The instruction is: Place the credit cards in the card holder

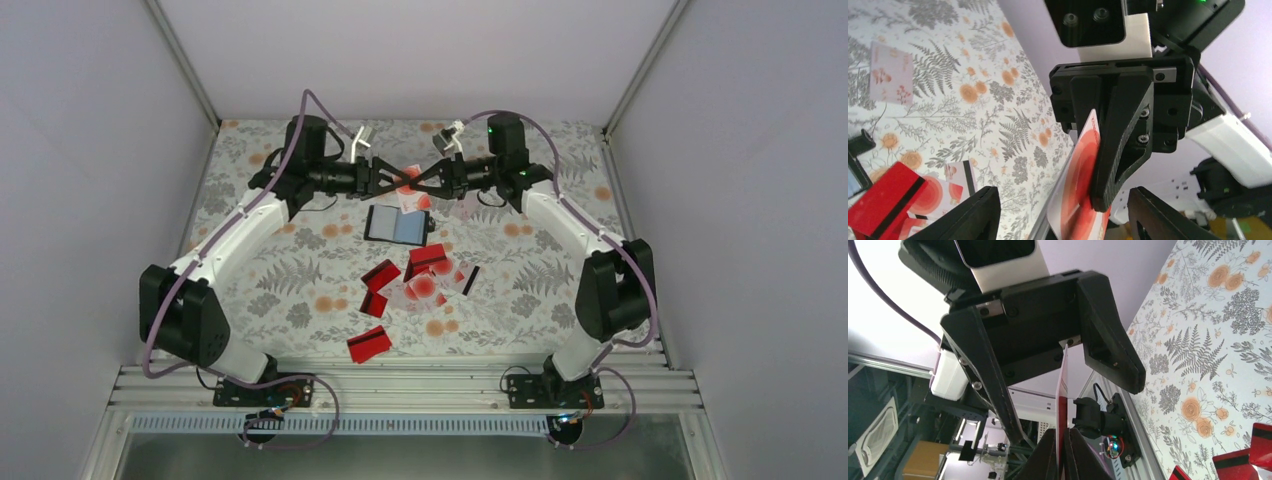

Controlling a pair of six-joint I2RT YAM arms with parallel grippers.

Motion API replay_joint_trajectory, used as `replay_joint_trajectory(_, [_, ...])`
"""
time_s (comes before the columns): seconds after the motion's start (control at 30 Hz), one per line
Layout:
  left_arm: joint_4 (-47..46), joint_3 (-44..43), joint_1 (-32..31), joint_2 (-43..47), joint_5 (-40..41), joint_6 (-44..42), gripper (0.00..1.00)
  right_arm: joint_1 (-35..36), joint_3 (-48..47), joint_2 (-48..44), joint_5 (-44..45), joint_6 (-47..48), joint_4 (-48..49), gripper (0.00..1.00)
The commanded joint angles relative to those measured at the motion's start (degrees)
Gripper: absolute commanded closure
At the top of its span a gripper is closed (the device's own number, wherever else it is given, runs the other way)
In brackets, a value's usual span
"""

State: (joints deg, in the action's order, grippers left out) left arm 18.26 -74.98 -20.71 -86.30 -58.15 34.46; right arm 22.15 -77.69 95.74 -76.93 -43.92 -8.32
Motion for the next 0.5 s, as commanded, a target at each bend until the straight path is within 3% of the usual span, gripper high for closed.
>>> replay_joint_trajectory(0.0, [-5.5, 2.7, 0.4, 2.8, 4.6, 5.4, 0.33, -0.9, -0.7, 1.7, -0.6, -5.5, 5.3, 0.96])
replay_joint_trajectory(0.13, [-14.0, 6.4, 1.0, 5.3, 3.4, 10.2, 0.34, -1.5, -3.3, 3.5, 0.5, -7.8, 6.6, 0.96])
replay_joint_trajectory(0.33, [-23.8, 10.0, 1.2, 6.4, 2.5, 17.3, 0.43, -1.5, -5.2, 4.3, 0.7, -11.8, 9.9, 0.96])
replay_joint_trajectory(0.47, [-25.1, 10.8, 1.2, 6.1, 3.2, 19.4, 0.46, -1.5, -6.8, 4.3, 0.6, -12.5, 10.2, 0.96])
